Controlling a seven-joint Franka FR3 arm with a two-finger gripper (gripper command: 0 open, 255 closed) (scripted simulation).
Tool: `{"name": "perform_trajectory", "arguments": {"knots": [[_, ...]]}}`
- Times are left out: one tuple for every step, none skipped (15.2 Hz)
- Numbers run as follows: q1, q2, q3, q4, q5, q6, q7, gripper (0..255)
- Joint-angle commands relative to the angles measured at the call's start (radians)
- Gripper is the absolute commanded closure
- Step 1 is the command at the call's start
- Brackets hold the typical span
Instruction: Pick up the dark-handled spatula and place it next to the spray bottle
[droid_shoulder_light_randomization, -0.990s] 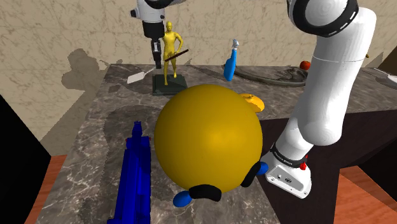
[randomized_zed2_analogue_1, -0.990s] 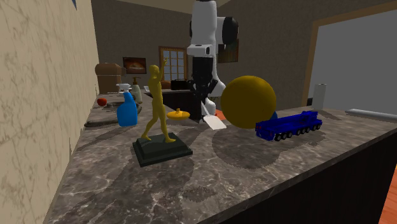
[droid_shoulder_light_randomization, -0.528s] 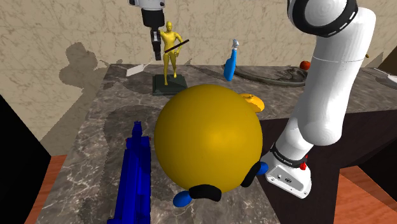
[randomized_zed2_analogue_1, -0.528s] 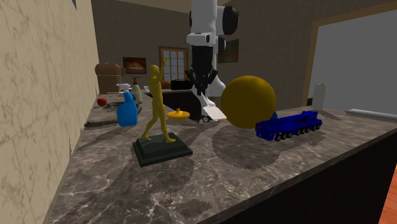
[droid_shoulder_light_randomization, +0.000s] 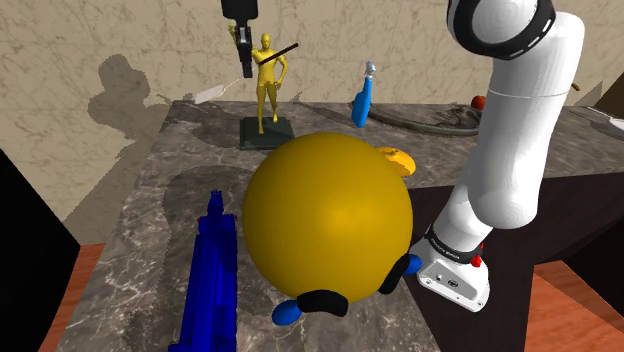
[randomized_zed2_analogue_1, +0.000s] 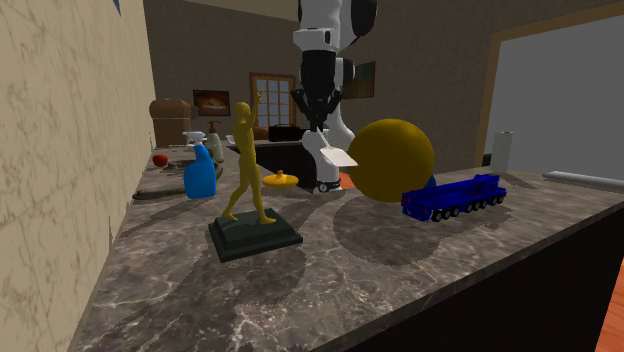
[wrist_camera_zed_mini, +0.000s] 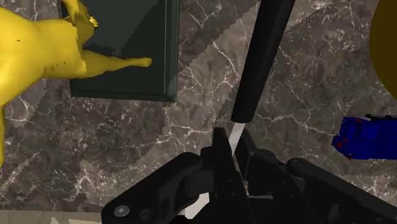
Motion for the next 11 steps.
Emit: {"name": "perform_trajectory", "arguments": {"knots": [[0.001,0.01,0.0,0.04,-0.001,-0.03,-0.001,255],[0.002,0.016,0.0,0.062,-0.002,-0.046,-0.001,255],[0.003,0.022,0.0,0.085,-0.002,-0.063,-0.002,255],[0.003,0.029,0.0,0.109,-0.003,-0.08,-0.002,255],[0.004,0.037,0.0,0.134,-0.004,-0.098,-0.002,255],[0.005,0.045,0.0,0.16,-0.005,-0.116,-0.003,255],[0.007,0.054,0.001,0.187,-0.006,-0.134,-0.003,255],[0.008,0.063,0.001,0.216,-0.007,-0.154,-0.004,255],[0.009,0.074,0.001,0.247,-0.008,-0.173,-0.004,255],[0.01,0.083,0.001,0.273,-0.009,-0.19,-0.004,255],[-0.006,0.049,-0.005,0.222,-0.005,-0.172,-0.024,255]]}}
